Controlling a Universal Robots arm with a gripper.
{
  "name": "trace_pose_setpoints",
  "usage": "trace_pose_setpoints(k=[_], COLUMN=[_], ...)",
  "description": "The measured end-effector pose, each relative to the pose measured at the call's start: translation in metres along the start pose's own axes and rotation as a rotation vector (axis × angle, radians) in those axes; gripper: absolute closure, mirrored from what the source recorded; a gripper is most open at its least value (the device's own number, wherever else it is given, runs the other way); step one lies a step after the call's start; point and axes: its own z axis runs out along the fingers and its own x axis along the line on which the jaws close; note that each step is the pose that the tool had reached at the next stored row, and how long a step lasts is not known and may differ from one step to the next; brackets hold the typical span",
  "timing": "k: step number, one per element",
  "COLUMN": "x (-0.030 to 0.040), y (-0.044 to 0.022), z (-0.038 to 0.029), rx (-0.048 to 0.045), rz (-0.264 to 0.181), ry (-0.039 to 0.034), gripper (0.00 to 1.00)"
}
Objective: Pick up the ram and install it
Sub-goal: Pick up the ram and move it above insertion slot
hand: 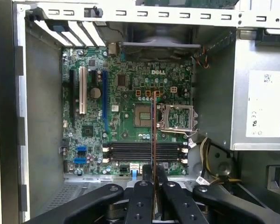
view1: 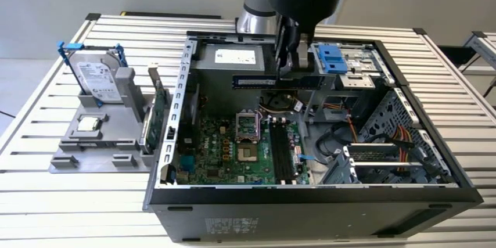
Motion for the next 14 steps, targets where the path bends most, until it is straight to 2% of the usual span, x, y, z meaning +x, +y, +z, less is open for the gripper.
trace_pose_setpoints(k=[10,14], x=[-0.0003,-0.0003], y=[-0.0224,-0.0283], z=[0.0002,0.0002], rx=[-0.0012,-0.001], rz=[0.003,0.011], ry=[0.0003,0.0003], gripper=[1.0,1.0])
